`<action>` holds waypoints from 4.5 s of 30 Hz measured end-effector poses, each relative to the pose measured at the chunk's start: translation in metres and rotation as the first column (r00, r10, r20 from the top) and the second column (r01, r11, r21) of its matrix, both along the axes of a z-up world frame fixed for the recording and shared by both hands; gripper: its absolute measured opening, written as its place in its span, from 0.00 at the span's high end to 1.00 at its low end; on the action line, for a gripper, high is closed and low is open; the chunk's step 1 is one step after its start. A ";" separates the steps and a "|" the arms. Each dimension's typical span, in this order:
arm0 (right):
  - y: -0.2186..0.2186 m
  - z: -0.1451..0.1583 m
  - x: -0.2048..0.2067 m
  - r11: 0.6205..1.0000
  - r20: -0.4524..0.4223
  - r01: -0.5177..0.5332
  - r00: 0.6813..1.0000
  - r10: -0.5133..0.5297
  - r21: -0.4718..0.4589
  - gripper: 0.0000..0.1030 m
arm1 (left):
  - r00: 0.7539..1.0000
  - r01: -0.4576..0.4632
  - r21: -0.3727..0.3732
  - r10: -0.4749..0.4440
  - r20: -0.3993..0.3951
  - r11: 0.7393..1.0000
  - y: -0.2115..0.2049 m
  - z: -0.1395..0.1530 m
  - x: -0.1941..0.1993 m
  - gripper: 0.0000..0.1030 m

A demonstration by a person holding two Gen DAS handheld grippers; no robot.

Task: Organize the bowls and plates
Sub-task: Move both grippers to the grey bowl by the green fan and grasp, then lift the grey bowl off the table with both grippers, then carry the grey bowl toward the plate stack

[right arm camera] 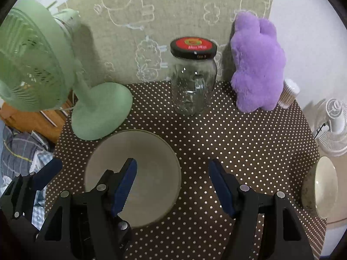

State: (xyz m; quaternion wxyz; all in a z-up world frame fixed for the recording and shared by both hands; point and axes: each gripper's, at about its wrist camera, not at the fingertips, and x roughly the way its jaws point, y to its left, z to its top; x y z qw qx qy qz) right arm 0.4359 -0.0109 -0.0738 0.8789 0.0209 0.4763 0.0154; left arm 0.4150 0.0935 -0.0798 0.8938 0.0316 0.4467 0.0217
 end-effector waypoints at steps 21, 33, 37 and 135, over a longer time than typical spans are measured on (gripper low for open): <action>0.000 -0.041 0.014 0.999 -0.059 -0.037 0.998 0.037 -0.013 0.83 | 0.998 -0.011 -0.035 0.008 -0.067 0.999 0.000 -0.036 0.016 0.70; -0.005 -0.034 -0.002 0.999 -0.075 -0.038 0.997 0.036 -0.035 0.84 | 0.997 0.024 -0.007 -0.024 -0.076 1.000 -0.009 -0.031 -0.003 0.73; -0.009 -0.031 -0.012 0.999 -0.085 -0.029 0.996 0.026 -0.032 0.84 | 0.996 0.025 -0.010 -0.025 -0.090 1.000 -0.014 -0.029 -0.013 0.74; -0.032 0.017 -0.279 0.995 -0.128 0.084 0.988 -0.091 -0.056 0.84 | 0.985 0.101 -0.080 -0.111 -0.133 0.992 -0.027 0.008 -0.255 0.74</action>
